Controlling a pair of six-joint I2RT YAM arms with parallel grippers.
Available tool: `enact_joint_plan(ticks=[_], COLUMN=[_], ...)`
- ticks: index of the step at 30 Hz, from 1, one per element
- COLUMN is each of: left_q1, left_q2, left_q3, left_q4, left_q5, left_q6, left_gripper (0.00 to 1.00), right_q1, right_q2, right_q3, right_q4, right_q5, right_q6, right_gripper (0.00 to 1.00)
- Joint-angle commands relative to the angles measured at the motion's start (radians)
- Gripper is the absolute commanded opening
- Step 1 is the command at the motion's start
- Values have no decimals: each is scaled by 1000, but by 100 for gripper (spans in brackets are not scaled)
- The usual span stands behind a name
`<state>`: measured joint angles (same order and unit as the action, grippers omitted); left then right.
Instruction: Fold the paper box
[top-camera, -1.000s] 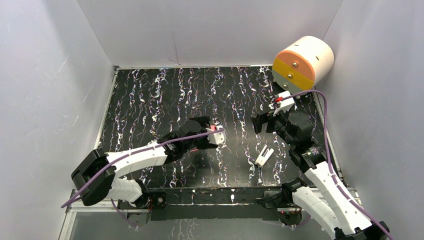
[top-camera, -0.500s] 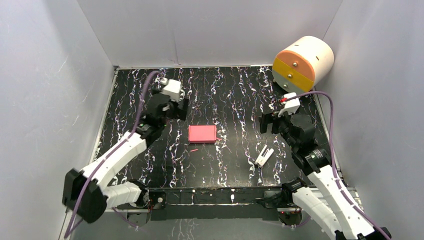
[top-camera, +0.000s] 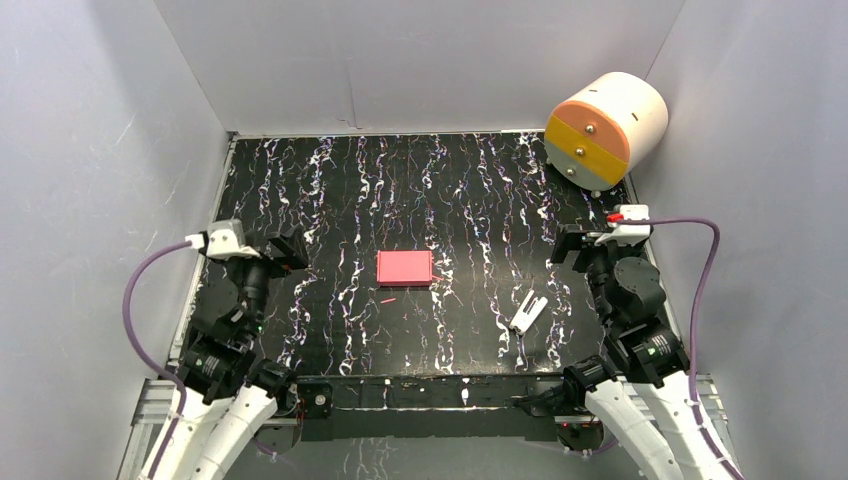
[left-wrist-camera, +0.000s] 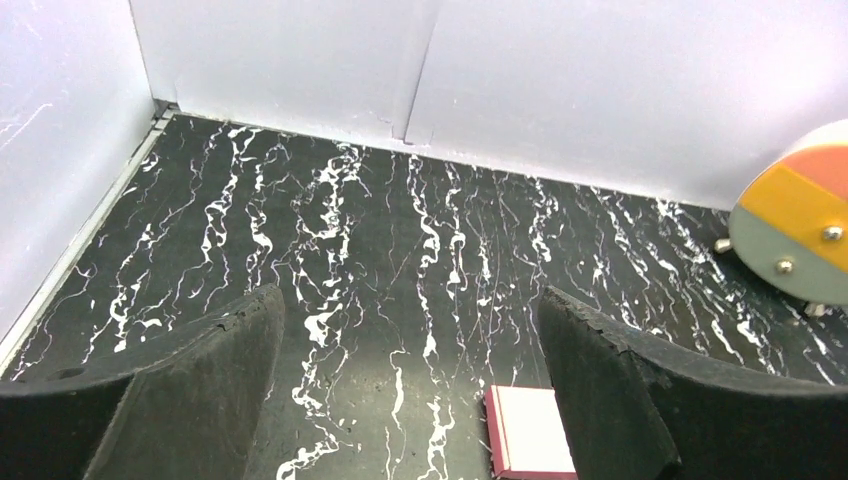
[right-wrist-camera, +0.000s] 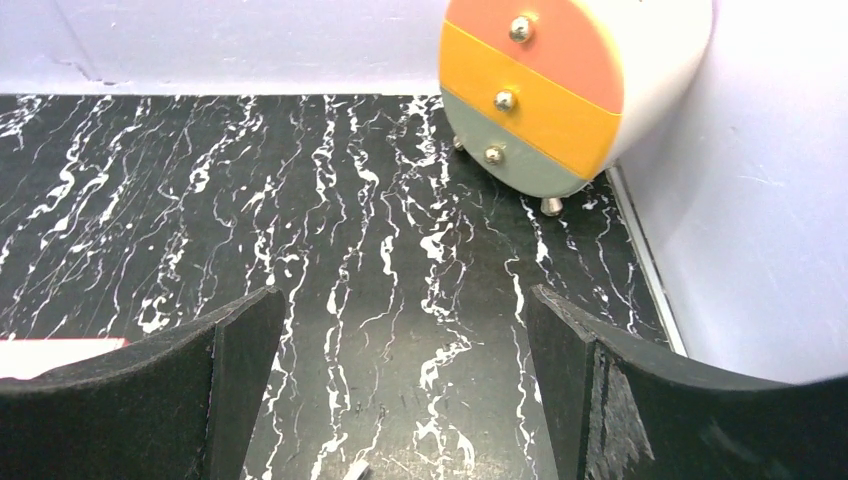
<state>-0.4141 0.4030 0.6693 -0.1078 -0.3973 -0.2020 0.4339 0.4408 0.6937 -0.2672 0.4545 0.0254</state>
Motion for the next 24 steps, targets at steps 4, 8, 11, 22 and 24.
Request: enact_joint_plan(ticks=[4,8,11,22,24], left_q1=[5,4,5,4,4], left_q2=[-107,-108,-124,-139,-140], left_q3=[-70,-77,-101,-119,-121], left_q4=[28,27,33,49,51], left_q5=[-41,-34,1,-2,-5], left_q6=[-20,-54,-35,-14,-17], left_gripper=[95,95,95,95,95], right_q1=[0,0,0,0,0], right_q2=[-20,-14,-14,-11,-14], right_q3=[-22,-24,-31,-41,-43], right_q4=[67,69,80,97,98], right_q5=[96,93,92,75,76], right_q6=[-14,-20,-24,-24,-24], right_gripper=[99,99,99,99,99])
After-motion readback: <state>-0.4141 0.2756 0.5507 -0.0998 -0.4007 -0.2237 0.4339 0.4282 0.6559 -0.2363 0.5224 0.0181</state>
